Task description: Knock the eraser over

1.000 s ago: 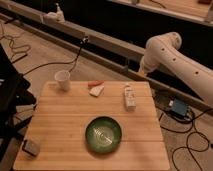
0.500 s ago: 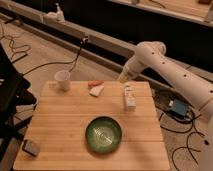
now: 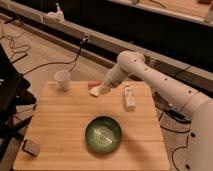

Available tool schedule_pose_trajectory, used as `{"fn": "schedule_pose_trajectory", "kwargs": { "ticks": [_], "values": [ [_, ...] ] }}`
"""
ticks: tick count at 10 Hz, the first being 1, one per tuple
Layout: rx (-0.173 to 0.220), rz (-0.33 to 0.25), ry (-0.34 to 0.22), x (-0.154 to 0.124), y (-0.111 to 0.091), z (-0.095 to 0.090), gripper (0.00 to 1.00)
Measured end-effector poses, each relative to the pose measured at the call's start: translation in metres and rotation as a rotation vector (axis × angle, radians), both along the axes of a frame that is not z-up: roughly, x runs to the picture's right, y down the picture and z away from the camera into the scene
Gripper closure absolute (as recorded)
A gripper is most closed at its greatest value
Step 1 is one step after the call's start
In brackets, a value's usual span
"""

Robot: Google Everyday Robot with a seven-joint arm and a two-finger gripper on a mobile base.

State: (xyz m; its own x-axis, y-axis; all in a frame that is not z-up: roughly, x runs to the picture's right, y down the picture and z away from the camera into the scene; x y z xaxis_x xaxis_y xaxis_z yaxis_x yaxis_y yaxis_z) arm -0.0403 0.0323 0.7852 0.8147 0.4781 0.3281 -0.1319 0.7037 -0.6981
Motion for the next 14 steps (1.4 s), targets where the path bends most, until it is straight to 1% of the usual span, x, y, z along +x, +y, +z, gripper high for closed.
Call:
{"fn": "schedule_pose_trajectory", "kwargs": {
  "ticks": [1,2,3,4,11,12,14],
  "values": [
    [-0.024,-0.032,-0.054,-0.024,0.014,-0.009,1.0],
    [-0.05,-0.102,-0.144,-0.058,0.037,-0.027,1.0],
    [-0.058,-0.144,-0.186,-0.069,0.049,-0.036,1.0],
    [-0.06,-0.167,-0.21,-0.076,0.054,-0.041,1.0],
    [-0.059,-0.171,-0.207,-0.075,0.055,-0.04,1.0],
    [-0.063,-0.197,-0.206,-0.079,0.06,-0.038,1.0],
    [-0.071,-0.277,-0.229,-0.105,0.076,-0.036,1.0]
  ]
}}
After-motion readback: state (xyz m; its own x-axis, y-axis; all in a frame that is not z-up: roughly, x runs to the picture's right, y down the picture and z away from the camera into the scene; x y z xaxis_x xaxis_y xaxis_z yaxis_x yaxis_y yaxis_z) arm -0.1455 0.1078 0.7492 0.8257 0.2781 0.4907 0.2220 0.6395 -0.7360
